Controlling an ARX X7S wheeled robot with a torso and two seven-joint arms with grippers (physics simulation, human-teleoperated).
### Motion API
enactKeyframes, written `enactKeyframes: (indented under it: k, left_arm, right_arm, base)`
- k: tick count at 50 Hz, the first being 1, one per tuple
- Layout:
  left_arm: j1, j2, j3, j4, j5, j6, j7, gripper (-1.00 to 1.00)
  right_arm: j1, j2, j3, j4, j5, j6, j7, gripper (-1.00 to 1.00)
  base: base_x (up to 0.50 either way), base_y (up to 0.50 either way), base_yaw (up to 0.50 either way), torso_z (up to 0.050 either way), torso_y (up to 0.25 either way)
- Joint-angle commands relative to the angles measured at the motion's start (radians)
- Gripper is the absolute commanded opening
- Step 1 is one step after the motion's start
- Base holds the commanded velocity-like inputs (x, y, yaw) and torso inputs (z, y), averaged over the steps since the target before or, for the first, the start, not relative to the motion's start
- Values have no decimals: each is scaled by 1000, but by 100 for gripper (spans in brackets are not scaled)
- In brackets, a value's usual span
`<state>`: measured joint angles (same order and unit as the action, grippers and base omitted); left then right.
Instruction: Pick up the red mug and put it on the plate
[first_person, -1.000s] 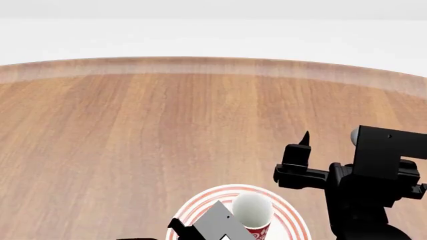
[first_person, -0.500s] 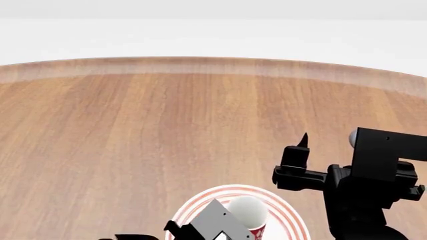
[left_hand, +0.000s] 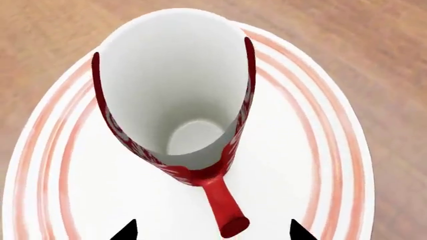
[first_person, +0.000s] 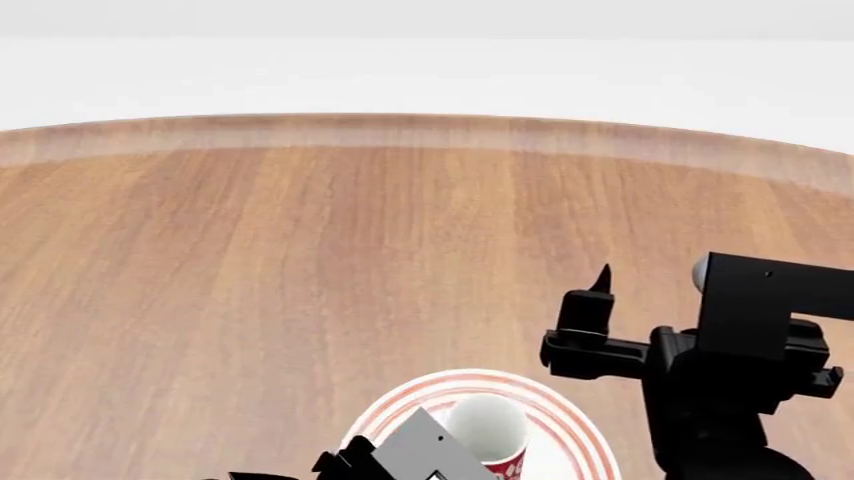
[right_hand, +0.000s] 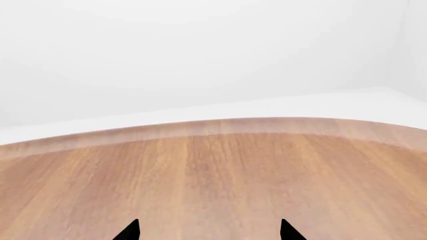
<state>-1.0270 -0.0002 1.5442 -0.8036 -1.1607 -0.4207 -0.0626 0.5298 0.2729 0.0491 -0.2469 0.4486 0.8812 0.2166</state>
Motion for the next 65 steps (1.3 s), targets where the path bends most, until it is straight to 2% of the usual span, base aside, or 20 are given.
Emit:
enactKeyframes:
  k: [1,10,16,22,23,30,34,40,45,49,52,54,58,61,65]
  left_arm:
    - [-6,0,3,12,-8,-2,-4,100]
    - [-18,-7,4,25,-18,1,40,100]
    - [-33,-195,-23,374,-90,-52,-55,100]
    - [-48,-307,-67,554,-178,-106,-178,100]
    - [-48,-308,-67,556,-178,-106,-179,100]
    - [-71,-458,-129,767,-260,-106,-218,100]
    - [-89,-576,-192,907,-341,-90,-200,100]
    - [-85,-660,-266,949,-357,-8,-204,100]
    - [-51,-678,-315,931,-339,86,-206,100]
    - [-1,-676,-359,928,-245,226,-249,100]
    - [10,-669,-390,907,-230,273,-340,100]
    - [26,-658,-414,871,-154,334,-489,100]
    - [44,-654,-412,871,-10,387,-648,100]
    - [50,-661,-414,890,74,416,-729,100]
    - [50,-663,-395,908,128,412,-751,100]
  right_arm:
    - [0,-1,-10,13,-1,-12,1,100]
    - [13,1,-1,-4,13,12,14,100]
    - [11,3,-2,2,14,8,14,100]
    - [9,3,-3,-4,18,10,17,100]
    - [9,3,-3,-3,18,10,17,100]
    - [0,2,-11,12,15,-10,12,100]
    - [5,3,-14,9,17,-3,15,100]
    - [17,1,-29,12,16,4,18,100]
    - [19,-1,-42,21,12,-6,16,100]
    - [24,-1,-54,30,8,-12,13,100]
    - [26,1,-66,27,5,-17,8,100]
    - [17,13,-96,6,-13,-44,-5,100]
    - [7,24,-124,-10,-38,-78,-9,100]
    - [0,32,-148,-27,-58,-102,-11,100]
    - [-6,39,-162,-65,-72,-117,-4,100]
  base:
    - [0,0,0,0,0]
    - [0,0,0,0,0]
    - [0,0,0,0,0]
    - [0,0,0,0,0]
    - [0,0,0,0,0]
    - [0,0,0,0,0]
    - [0,0,0,0,0]
    - [0,0,0,0,0]
    - [0,0,0,0,0]
    - [0,0,0,0,0]
    - [0,0,0,0,0]
    - [0,0,0,0,0]
    - [0,0,0,0,0]
    - [0,0,0,0,0]
    - [0,0,0,0,0]
